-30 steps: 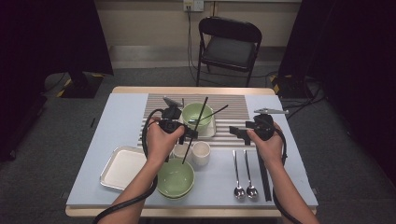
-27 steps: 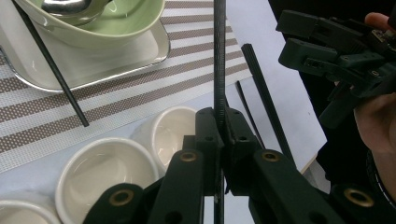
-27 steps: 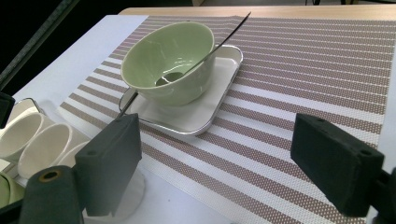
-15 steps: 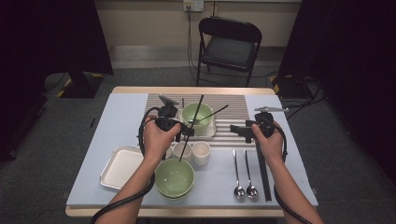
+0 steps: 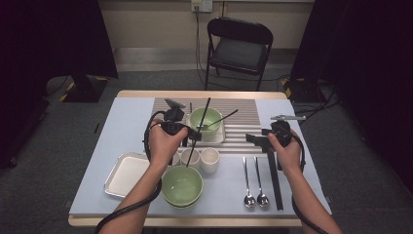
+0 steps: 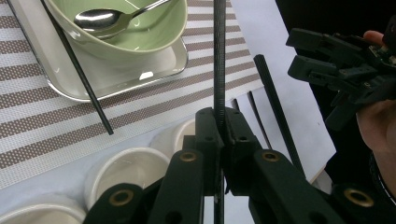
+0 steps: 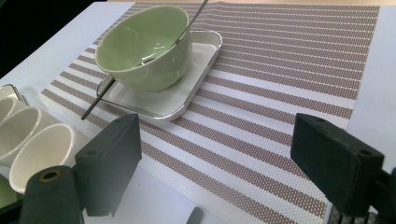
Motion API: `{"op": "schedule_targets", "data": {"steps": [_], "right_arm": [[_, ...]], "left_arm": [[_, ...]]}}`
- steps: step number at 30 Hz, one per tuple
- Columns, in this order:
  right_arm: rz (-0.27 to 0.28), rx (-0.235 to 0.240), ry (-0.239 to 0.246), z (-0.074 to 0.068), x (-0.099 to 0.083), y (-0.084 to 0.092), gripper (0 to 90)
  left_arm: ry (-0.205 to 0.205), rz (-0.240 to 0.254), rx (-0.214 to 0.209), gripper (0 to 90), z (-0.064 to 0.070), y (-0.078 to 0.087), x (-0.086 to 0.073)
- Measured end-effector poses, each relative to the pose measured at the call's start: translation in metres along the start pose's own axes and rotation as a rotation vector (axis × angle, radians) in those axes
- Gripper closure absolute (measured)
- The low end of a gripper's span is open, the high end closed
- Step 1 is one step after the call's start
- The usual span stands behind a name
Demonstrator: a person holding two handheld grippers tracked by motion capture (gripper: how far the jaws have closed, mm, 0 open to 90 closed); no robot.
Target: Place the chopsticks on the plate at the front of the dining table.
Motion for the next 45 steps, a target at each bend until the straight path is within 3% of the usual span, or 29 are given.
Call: {"op": "schedule_targets", "data": {"steps": [27, 45], "right_arm": [[-0.017, -0.034, -0.031, 0.024, -0.04, 0.009, 15.9], [-0.044, -0.059, -0.043, 0.037, -0.063, 0.012, 16.0]], "left_arm": [[0.028, 0.03, 0.022, 86.1, -0.009, 0.011, 0.002], [0.049, 0.059, 0.036, 86.1, -0.023, 0.014, 0.004]]}}
Point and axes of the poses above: each handheld gripper's, and its own axes: y roughly backward along the jaws, x roughly out of its top, z roughly to its right, the point moved 1 cm from there along -y, roughly forward along the jaws, and after that the axes turned 3 degrees about -x, right-handed, at the moved point
